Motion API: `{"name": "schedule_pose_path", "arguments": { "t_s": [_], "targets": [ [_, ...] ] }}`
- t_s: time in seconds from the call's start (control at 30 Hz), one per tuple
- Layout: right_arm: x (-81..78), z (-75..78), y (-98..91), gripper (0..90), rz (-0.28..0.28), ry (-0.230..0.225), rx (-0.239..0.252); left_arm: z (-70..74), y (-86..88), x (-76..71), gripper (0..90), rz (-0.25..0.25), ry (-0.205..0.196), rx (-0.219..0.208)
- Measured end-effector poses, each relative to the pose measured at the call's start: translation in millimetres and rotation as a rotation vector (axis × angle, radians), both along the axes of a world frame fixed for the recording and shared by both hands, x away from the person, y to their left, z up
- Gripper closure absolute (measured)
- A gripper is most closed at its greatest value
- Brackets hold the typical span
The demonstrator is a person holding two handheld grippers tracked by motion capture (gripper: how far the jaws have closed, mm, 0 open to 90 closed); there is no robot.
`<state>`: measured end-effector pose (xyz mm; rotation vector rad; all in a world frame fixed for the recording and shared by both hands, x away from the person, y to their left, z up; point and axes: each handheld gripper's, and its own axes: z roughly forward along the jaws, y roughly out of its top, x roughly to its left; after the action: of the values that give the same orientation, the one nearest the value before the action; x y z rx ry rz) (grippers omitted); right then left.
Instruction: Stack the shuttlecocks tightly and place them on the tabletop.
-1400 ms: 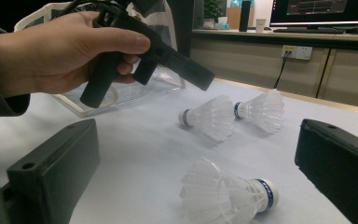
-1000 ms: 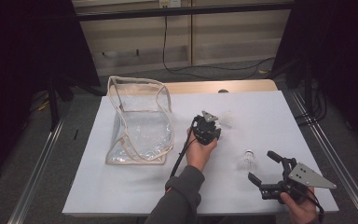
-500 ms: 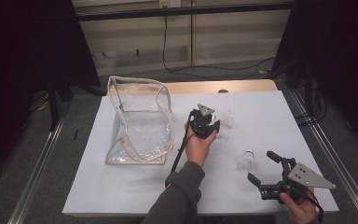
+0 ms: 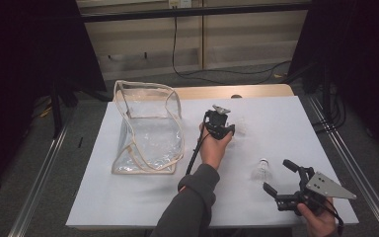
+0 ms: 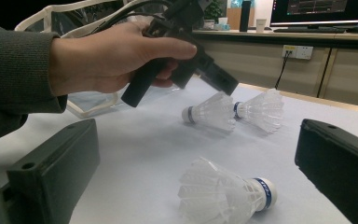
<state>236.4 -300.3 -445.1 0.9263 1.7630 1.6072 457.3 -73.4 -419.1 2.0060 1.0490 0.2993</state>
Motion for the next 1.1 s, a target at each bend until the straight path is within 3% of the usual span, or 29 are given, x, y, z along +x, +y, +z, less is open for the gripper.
{"name": "schedule_pose_path", "arguments": {
  "t_s": [0.13, 0.27, 0.5, 0.67, 1.1],
  "targets": [
    [-0.5, 0.5, 0.0, 0.0, 0.000, -0.002, -0.004, -3.1, -1.1, -2.5, 70.4, -0.027, 0.042, 0.018],
    [-0.5, 0.7, 0.8, 0.0, 0.001, -0.005, -0.003, -5.7, -2.4, -6.8, 78.3, -0.043, 0.055, 0.038],
    [-0.5, 0.8, 0.9, 0.0, 0.000, -0.005, -0.005, -2.1, -0.3, -10.4, 88.8, -0.048, 0.030, 0.075],
    [-0.5, 0.6, 0.7, 0.0, 0.000, -0.006, -0.005, 1.4, 8.1, -12.0, 89.8, -0.041, -0.006, 0.117],
    [-0.8, 1.0, 1.6, 0.0, 0.001, -0.006, -0.007, 9.4, 21.4, -12.9, 89.9, -0.032, -0.057, 0.142]
  ]
}}
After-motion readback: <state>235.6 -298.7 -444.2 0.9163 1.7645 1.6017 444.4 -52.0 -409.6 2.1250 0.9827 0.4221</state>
